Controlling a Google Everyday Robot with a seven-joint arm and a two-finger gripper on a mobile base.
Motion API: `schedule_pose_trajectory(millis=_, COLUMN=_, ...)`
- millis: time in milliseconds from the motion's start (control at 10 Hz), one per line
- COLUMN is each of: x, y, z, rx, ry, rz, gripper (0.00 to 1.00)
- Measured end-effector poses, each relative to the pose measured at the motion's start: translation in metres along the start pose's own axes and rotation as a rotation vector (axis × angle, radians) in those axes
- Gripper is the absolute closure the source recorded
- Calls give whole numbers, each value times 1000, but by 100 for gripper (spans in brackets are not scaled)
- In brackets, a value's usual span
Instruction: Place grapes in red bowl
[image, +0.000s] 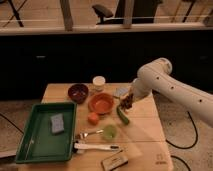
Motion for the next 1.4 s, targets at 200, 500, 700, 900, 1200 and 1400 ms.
schedule_pose_trajectory(millis=200, x=1, y=-4, z=2, rx=4, ry=-1, rz=-6, gripper=100)
schedule_pose_trajectory(millis=500, x=-2, y=-12, z=8, rx=4, ry=-6, rz=-25, gripper=100)
schedule_pose_trajectory(millis=700, x=-4, y=-17, z=11, rx=2, ry=-9, rz=-39, gripper=100)
schedule_pose_trajectory(millis=900, x=-6, y=-21, z=14, rx=1, ry=-12, rz=-49, gripper=100)
schedule_pose_trajectory(millis=1200, x=-11, y=-28, z=20, rx=0, ry=-20, rz=-69, gripper=100)
schedule_pose_trajectory(millis=1400, x=-12, y=-30, z=22, rx=-2, ry=-22, rz=-84, gripper=100)
